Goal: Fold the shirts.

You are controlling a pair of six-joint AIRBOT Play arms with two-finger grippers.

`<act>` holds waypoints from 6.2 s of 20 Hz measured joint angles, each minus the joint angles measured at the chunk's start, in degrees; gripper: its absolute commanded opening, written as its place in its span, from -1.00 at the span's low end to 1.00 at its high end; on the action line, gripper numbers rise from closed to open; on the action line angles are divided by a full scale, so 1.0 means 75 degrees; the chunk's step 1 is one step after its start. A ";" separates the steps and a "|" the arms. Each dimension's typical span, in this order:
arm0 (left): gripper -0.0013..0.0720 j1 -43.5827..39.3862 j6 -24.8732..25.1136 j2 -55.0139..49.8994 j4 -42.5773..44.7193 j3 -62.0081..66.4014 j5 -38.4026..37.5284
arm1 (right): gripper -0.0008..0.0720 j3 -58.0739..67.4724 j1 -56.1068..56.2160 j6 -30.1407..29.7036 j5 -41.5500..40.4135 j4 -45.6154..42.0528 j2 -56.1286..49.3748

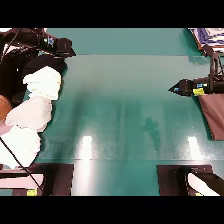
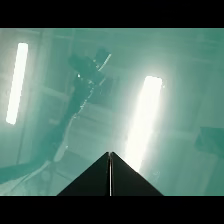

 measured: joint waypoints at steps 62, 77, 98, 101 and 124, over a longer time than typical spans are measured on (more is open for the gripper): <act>-0.91 0.2124 -0.0906 -0.1705 0.2597 0.1935 0.3853 | -0.93 0.0245 0.0000 0.0009 -0.1373 0.0041 0.0367; -0.89 -0.3351 -0.0997 0.1638 0.2221 -0.1064 0.0685 | -0.93 0.3311 -0.0055 -0.0006 -0.1256 -0.0956 0.0734; 0.73 0.0941 -0.0198 0.0041 0.1014 -0.3698 0.0533 | -0.93 0.3462 0.0023 -0.0003 -0.0315 -0.0982 0.0740; 0.73 0.1274 0.0210 -0.0583 0.0408 -0.3858 0.0647 | -0.93 0.3462 0.0023 -0.0003 -0.0315 -0.0982 0.0740; -0.90 0.1207 0.0586 -0.1483 -0.0210 -0.1259 -0.0341 | 0.13 -0.2958 0.0309 0.0248 -0.0539 0.0644 -0.0533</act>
